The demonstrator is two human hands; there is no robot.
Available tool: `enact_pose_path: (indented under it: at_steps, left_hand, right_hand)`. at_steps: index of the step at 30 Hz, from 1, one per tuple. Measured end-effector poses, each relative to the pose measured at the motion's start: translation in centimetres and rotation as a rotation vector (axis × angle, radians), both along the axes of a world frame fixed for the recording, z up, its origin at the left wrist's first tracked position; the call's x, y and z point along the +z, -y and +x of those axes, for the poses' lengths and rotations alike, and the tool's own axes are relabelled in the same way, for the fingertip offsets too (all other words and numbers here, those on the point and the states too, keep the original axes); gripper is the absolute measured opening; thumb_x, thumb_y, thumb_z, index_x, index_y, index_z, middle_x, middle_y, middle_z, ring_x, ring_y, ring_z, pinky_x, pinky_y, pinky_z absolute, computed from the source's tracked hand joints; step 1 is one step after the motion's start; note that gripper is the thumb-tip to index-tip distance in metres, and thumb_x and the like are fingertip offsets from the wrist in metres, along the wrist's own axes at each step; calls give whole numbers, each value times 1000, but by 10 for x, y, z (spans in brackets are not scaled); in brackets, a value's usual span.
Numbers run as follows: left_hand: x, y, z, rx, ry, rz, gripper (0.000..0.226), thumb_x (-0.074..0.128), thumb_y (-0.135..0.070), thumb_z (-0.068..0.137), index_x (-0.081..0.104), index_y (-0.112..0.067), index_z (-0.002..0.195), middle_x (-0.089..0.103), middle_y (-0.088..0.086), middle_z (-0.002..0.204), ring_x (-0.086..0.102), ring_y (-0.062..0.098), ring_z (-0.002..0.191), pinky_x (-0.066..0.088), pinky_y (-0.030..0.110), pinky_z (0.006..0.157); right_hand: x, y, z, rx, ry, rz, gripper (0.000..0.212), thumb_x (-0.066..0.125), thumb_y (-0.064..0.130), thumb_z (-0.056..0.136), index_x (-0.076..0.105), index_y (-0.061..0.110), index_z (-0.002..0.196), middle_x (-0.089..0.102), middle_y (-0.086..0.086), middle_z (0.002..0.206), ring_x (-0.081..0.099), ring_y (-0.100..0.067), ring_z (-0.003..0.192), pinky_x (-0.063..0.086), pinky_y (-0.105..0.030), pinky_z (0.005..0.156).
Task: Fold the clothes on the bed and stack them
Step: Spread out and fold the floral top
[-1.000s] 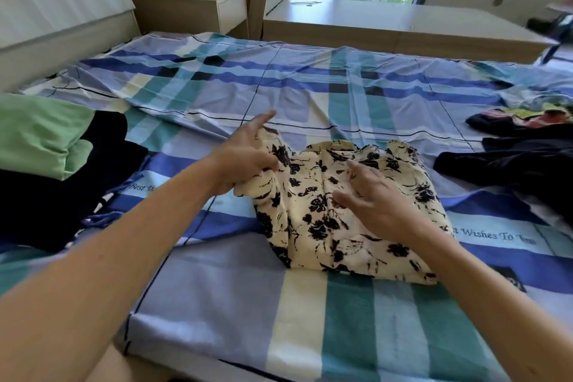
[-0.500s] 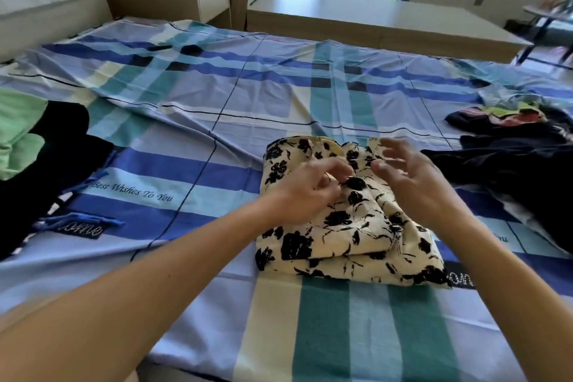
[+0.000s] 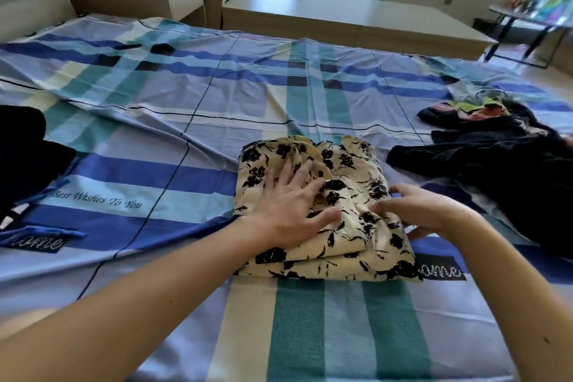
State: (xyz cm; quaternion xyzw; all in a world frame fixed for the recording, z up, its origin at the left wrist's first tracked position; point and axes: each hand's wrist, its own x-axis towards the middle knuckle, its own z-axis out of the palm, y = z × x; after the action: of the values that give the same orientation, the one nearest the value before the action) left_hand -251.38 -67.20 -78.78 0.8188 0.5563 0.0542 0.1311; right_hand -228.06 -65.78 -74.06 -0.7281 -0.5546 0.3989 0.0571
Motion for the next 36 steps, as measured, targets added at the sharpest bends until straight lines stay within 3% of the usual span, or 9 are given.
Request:
enact_pose_path:
  at_steps: [5,8,12,16,20,25,29,33,36]
  left_hand:
    - [11,0,13,-146,864,185,68,60,-21,89,32,-14,151,12,-6,164,19,16,151,26,39,121]
    - [21,-9,11,36,1131,328,65,50,5,76,39,-8,138,28,0,153,28,21,147,36,45,117]
    - [8,-15,1,306,629,406,24,57,-12,85,48,-20,105,48,-2,107,48,16,104,44,39,99]
    - [-11,-1,9,115,196,-33,70,37,-75,89,24,-42,150,20,2,161,21,30,147,14,59,121]
    - [-13,5,12,-67,-12,-202,75,24,-73,95,-7,-43,156,-24,1,162,-23,31,149,-18,61,117]
    - [1,16,10,65,-71,82,74,43,-46,99,8,-19,158,-4,11,165,-2,34,151,-3,56,122]
    - [7,25,-2,-68,-69,-112,59,40,-49,99,33,-21,151,25,14,158,21,32,146,15,55,120]
    - [18,23,-14,-148,20,-277,48,39,-39,101,48,-13,140,45,15,144,41,32,131,35,45,110]
    - [40,20,-31,-138,176,-515,33,44,-21,101,56,-4,127,58,13,124,57,29,111,47,35,90]
  right_hand:
    - [-5,2,3,-80,-79,19,79,86,44,63,50,25,131,65,-7,120,66,-30,105,58,-56,86]
    - [-3,6,-8,-118,-139,36,52,81,29,81,49,20,120,63,-5,103,66,-27,97,55,-51,88]
    - [-8,6,-14,-162,-218,66,54,84,21,77,55,10,120,73,-16,100,70,-41,100,53,-62,91]
    - [-10,8,-19,-196,-323,44,28,75,3,83,63,-4,107,74,-25,94,71,-46,94,56,-59,88]
    - [-11,8,-22,-259,-415,61,21,71,-5,82,64,-7,101,74,-25,83,72,-32,62,61,-38,55]
    - [-2,5,-29,-298,-433,83,25,73,-7,77,64,-10,100,73,-29,86,71,-33,59,61,-39,52]
    - [11,-1,-47,-231,-328,116,39,79,-5,72,64,-10,107,74,-27,89,73,-41,76,62,-51,73]
    - [35,-9,-82,-111,-224,172,49,81,-4,70,59,2,113,72,-21,94,73,-33,72,59,-33,56]
    - [51,-16,-114,18,-44,210,51,84,6,69,60,9,113,69,-14,101,68,-29,88,59,-38,76]
